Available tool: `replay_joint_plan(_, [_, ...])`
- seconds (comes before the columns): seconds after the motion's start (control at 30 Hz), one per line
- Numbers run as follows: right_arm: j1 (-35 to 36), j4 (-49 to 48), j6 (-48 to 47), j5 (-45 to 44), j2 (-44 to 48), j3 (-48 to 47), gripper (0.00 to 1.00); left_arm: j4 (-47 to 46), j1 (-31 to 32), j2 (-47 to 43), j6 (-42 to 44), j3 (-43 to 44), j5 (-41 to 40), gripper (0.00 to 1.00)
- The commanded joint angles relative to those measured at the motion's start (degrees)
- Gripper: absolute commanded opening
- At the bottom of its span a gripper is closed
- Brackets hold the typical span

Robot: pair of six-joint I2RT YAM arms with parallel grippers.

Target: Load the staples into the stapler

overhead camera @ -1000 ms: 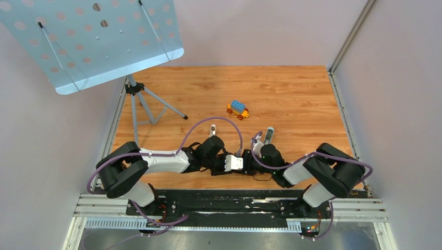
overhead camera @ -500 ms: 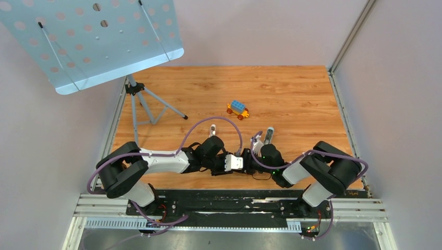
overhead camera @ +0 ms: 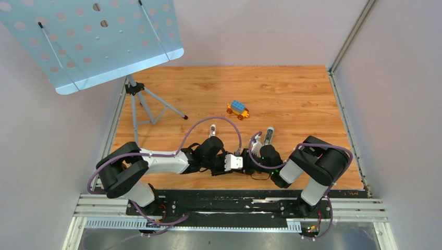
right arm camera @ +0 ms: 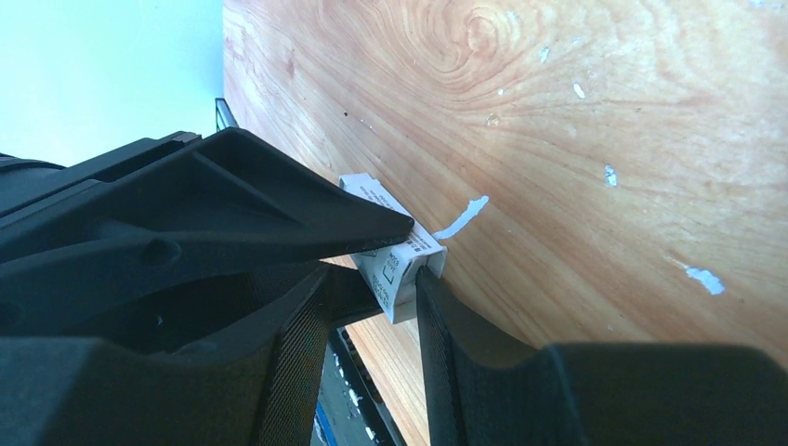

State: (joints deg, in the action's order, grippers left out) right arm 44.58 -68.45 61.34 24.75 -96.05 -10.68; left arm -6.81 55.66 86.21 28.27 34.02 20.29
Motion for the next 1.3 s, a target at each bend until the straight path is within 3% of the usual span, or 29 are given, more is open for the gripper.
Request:
replay_joint_plan(0.0, [-0.81, -6.42, 1.55, 1.24, -2.0, -0.1, 0.41, -1.99, 0.49, 0.56, -0.81, -1.23, -0.17, 0.37])
replay_joint_plan(0.33, [-0.75, -8.25, 1.88, 1.31, -3.83, 0.22, 0.34, -1.05, 0.5, -0.76, -0.7, -1.35, -1.87, 0.39])
replay_joint_plan(0.87, [-0.75, -9.63, 1.63, 1.94, -5.05, 1.86, 0.11, 8.57, 0.41, -9.2, -0.87, -0.51, -0.87, 0.63])
replay_joint_plan(1.07, [-0.79, -9.51, 0.95, 2.74, -3.04, 3.96, 0.04, 11.36, 0.41, -8.64, 0.73, 1.62, -0.85, 0.63])
replay_joint_plan(1.27, [-0.74, -5.92, 0.59, 2.84, 0.82, 5.36, 0.04, 17.98, 0.42, -7.34, 5.54, 5.85, -2.66, 0.64])
